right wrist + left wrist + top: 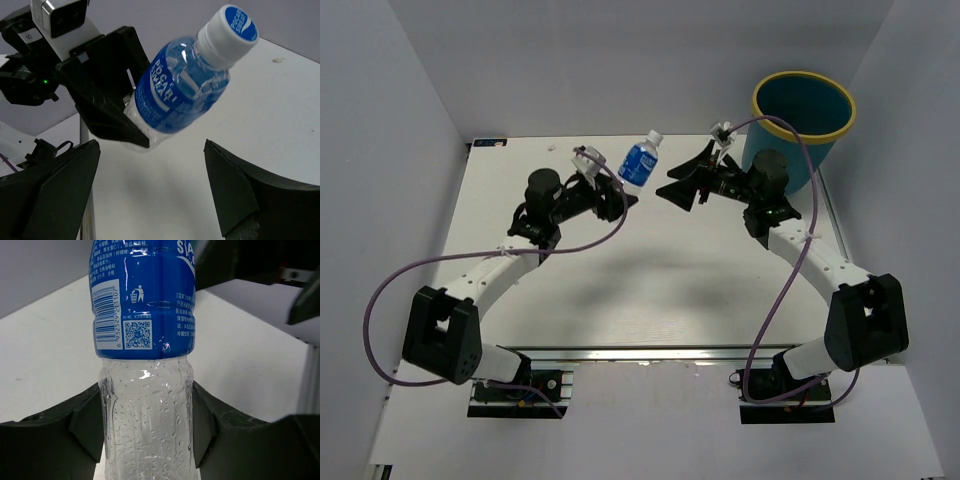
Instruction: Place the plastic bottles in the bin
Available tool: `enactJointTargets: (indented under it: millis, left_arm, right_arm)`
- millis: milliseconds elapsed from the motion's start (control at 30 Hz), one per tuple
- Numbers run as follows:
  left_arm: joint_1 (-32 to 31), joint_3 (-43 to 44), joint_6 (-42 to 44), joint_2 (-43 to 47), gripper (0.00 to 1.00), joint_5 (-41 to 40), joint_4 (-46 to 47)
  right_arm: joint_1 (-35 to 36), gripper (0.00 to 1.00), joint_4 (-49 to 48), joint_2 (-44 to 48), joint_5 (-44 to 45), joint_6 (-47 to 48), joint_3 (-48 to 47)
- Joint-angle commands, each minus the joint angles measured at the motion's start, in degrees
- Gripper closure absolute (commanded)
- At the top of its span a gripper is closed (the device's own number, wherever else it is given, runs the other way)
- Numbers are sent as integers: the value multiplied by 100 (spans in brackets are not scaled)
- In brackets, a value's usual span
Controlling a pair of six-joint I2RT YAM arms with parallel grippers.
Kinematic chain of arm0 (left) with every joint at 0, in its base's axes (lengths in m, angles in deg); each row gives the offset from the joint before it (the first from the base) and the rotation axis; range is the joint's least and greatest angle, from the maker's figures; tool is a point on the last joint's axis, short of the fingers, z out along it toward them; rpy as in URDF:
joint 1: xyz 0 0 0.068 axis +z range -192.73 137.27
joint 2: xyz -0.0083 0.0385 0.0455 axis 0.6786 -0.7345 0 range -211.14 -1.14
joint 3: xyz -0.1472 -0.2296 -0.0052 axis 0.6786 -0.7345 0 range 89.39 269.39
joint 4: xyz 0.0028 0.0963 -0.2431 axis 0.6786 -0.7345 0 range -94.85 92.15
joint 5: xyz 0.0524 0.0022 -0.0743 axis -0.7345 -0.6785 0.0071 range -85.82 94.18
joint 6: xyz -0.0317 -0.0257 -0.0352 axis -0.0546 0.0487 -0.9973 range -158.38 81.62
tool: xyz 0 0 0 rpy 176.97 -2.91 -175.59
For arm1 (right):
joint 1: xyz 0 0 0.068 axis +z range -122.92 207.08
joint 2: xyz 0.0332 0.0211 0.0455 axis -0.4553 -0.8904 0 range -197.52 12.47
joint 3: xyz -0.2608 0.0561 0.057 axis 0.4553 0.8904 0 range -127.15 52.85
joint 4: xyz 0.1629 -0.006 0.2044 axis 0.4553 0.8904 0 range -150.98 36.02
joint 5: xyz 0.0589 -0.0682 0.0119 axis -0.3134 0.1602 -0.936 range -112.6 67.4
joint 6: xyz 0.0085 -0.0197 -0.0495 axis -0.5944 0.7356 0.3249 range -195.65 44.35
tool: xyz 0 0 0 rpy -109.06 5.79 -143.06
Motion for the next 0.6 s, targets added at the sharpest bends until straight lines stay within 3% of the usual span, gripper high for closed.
enactJointTargets:
  millis: [0,567]
  left_arm:
    - [-100,-485,-650,487,47,309,924]
    - [-944,-943,-870,857,51,801,1048]
  right_arm:
    - [223,11,-1705,-25,-107,-611,293]
    - [593,11,-1935,-139,614,-691,522]
